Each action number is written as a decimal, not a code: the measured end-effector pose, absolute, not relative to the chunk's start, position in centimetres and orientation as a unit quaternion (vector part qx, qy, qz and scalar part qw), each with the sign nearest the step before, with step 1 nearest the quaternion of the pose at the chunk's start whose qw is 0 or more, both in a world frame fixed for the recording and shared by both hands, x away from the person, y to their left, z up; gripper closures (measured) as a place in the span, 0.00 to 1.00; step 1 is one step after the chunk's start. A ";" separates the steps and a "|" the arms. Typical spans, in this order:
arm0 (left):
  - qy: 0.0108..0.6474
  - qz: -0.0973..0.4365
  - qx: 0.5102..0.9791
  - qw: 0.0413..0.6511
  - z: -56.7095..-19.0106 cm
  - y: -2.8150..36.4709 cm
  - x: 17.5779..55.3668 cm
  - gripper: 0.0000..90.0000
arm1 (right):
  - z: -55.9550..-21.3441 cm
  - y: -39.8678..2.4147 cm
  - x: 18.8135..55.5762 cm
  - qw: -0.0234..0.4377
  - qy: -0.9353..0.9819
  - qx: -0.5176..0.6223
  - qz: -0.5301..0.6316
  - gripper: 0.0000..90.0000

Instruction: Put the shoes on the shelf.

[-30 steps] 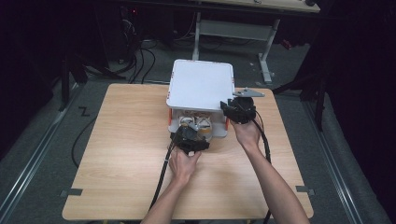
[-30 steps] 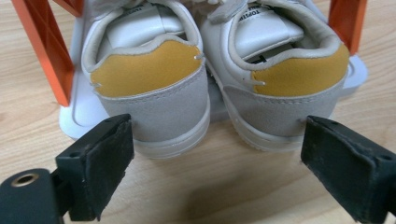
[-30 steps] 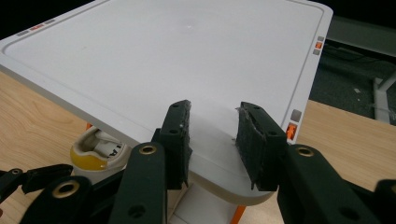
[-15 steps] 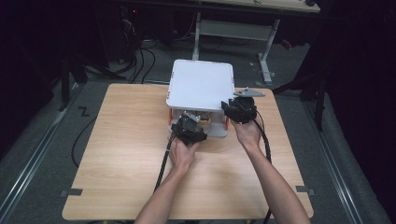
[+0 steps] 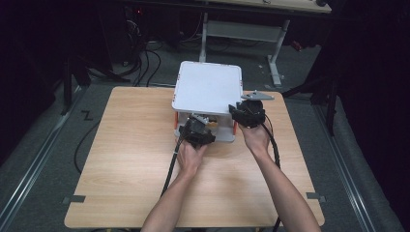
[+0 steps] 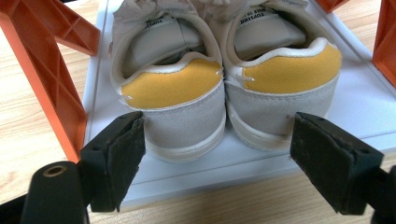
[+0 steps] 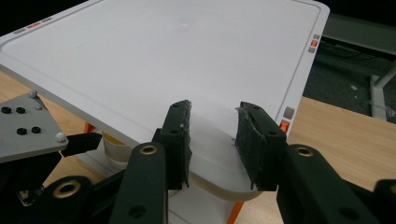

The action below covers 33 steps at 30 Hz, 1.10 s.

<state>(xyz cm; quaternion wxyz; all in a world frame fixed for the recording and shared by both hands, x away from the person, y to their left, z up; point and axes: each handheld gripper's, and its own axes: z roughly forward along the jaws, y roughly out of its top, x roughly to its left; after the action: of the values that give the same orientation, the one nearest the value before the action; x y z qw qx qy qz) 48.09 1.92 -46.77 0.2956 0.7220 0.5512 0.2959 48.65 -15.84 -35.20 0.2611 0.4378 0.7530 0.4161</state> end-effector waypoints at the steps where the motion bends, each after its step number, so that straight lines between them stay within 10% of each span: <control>1: 0.552 0.297 0.718 0.301 -46.8 1.9 48.0 0.20 | -35.2 -15.9 48.7 0.261 0.753 0.438 0.416 0.71; 33: 0.484 0.287 0.718 0.410 -41.9 9.1 40.4 0.23 | -34.4 -17.3 47.8 0.245 0.746 0.447 0.428 0.54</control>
<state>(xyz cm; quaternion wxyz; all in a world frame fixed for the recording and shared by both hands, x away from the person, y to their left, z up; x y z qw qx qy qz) 40.37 9.06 -41.87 0.4096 0.7182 0.4838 0.2868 47.82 -17.31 -34.42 0.2447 0.4472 0.7462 0.4282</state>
